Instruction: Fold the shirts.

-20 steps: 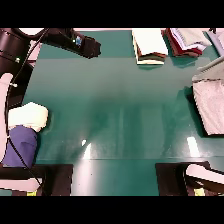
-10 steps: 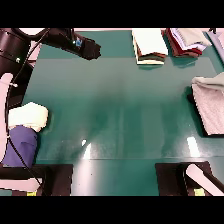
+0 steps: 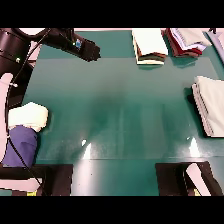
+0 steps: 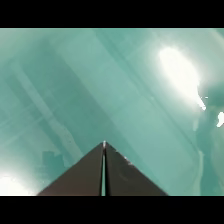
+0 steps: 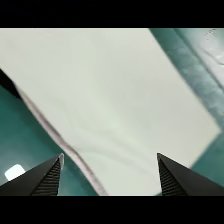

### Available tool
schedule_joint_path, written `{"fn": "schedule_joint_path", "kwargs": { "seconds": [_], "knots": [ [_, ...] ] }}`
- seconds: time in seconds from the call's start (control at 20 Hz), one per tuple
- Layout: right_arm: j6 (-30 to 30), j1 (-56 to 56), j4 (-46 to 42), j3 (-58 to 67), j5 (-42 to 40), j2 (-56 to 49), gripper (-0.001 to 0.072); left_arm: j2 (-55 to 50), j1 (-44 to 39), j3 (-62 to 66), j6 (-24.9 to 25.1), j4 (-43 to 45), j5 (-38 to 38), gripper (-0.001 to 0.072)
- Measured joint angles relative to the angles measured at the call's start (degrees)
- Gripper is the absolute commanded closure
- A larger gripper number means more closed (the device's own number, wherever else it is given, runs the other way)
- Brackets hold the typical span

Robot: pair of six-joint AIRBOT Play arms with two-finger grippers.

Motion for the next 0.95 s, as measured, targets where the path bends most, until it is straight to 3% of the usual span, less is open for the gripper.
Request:
{"fn": "schedule_joint_path", "kwargs": {
  "seconds": [0.15,0.35,0.5,0.65,0.95],
  "knots": [
    [0.5,4.9,6.6,2.5,-0.3,0.4,0.0047,0.0,0.0,0.0,0.1,0.0,-0.1,0.0682],
    [0.8,19.3,11.8,5.4,-2.4,0.5,0.0069,0.0,0.0,0.0,0.1,0.0,0.1,0.0682],
    [0.8,31.6,13.2,6.1,-3.9,-0.9,0.0217,0.0,0.0,0.0,0.1,0.0,0.9,0.0682],
    [0.8,42.6,13.6,6.4,-5.0,-3.7,0.0684,0.0,0.0,0.0,0.1,0.0,2.3,0.0682],
    [0.7,54.7,13.9,6.5,-6.2,-8.5,0.0693,0.0,0.0,0.0,0.1,0.0,6.4,0.0682]
  ]
}}
